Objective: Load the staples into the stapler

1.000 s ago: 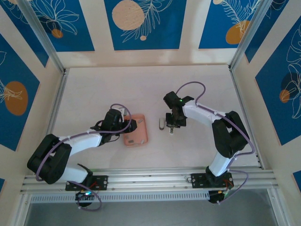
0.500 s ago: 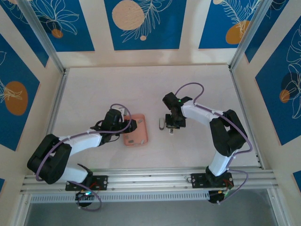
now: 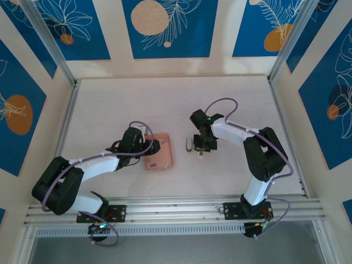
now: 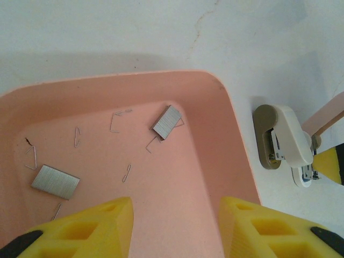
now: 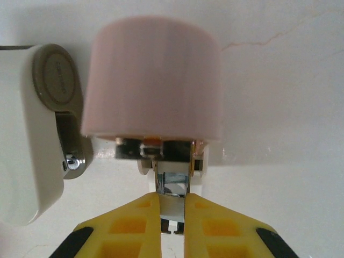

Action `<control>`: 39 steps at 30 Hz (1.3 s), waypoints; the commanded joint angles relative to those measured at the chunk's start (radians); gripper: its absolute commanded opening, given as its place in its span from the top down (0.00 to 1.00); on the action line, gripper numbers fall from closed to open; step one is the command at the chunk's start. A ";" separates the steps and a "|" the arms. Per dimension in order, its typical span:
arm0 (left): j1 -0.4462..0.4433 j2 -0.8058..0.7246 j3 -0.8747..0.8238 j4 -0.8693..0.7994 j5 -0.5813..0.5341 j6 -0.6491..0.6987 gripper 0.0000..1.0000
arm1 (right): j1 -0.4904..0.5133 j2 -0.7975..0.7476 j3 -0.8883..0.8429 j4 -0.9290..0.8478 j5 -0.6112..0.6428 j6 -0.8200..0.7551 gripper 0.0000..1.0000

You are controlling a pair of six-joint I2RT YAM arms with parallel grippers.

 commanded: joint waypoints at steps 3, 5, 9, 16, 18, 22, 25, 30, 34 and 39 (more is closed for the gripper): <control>0.006 0.001 0.019 -0.012 0.013 0.004 0.55 | -0.004 0.006 -0.034 0.008 -0.032 0.023 0.85; 0.007 0.003 0.020 -0.011 0.012 0.005 0.55 | -0.008 0.007 -0.037 0.008 -0.035 0.022 0.84; 0.006 0.002 0.017 -0.012 0.012 0.005 0.55 | -0.011 0.008 -0.039 0.005 -0.039 0.022 0.80; 0.006 -0.004 0.018 -0.014 0.011 0.005 0.55 | -0.012 -0.004 -0.030 0.004 -0.039 0.021 0.75; 0.006 -0.006 0.018 -0.016 0.010 0.005 0.55 | -0.012 -0.011 -0.027 0.003 -0.036 0.019 0.73; 0.006 -0.011 0.022 -0.019 0.009 0.008 0.55 | -0.012 -0.034 -0.015 -0.005 -0.029 0.017 0.70; 0.005 -0.011 0.048 -0.036 0.016 0.029 0.55 | -0.016 -0.083 -0.011 -0.010 -0.017 0.015 0.66; 0.007 0.034 0.167 -0.089 0.085 0.105 0.55 | -0.066 -0.221 -0.059 0.031 -0.046 0.023 0.62; -0.002 0.119 0.312 -0.131 0.176 0.185 0.47 | -0.147 -0.348 -0.147 0.097 -0.152 0.037 0.61; -0.030 0.287 0.567 -0.228 0.310 0.301 0.30 | -0.298 -0.475 -0.259 0.169 -0.304 0.051 0.60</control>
